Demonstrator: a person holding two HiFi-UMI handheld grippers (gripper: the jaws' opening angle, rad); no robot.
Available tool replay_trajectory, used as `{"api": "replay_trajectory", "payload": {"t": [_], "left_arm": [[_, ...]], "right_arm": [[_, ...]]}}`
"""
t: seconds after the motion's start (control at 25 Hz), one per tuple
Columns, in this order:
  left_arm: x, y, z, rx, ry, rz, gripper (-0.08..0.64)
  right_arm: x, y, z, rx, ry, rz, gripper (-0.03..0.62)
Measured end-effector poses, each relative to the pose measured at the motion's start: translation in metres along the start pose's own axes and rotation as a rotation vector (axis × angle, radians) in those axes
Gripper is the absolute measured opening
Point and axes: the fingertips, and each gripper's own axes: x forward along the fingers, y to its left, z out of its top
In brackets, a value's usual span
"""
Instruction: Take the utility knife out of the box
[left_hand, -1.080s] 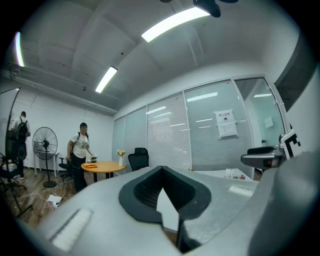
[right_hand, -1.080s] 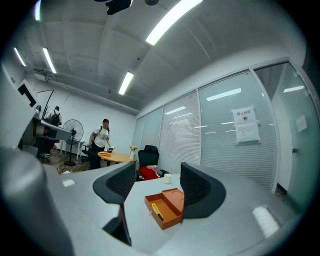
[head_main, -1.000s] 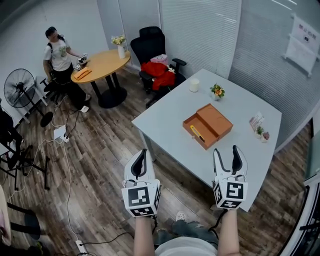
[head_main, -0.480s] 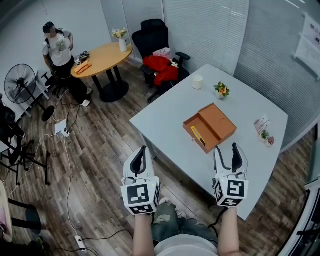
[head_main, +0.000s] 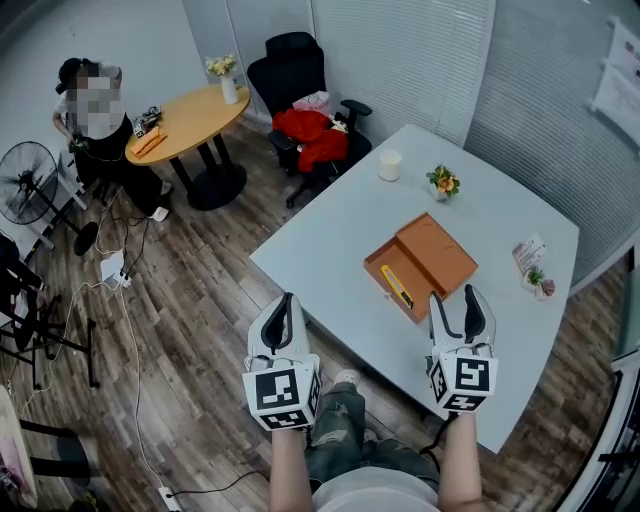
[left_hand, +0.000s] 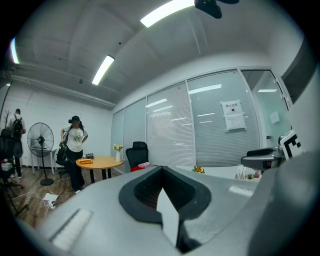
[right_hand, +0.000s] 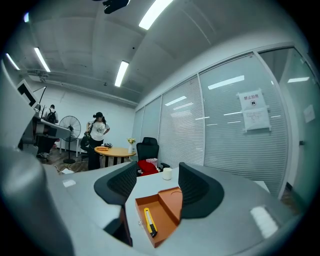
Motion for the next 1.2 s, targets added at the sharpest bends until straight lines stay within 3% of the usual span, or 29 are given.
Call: {"api": "replay_trajectory", "payload": {"t": [0.64, 1.2], "left_arm": [[0.15, 0.028, 0.009, 0.005, 0.019, -0.129, 0.0], [0.228, 0.038, -0.009, 0.015, 0.065, -0.201, 0.0]], "right_arm": [[0.123, -0.012, 0.003, -0.001, 0.049, -0.092, 0.285], [0.182, -0.015, -0.019, -0.001, 0.134, -0.115, 0.27]]}}
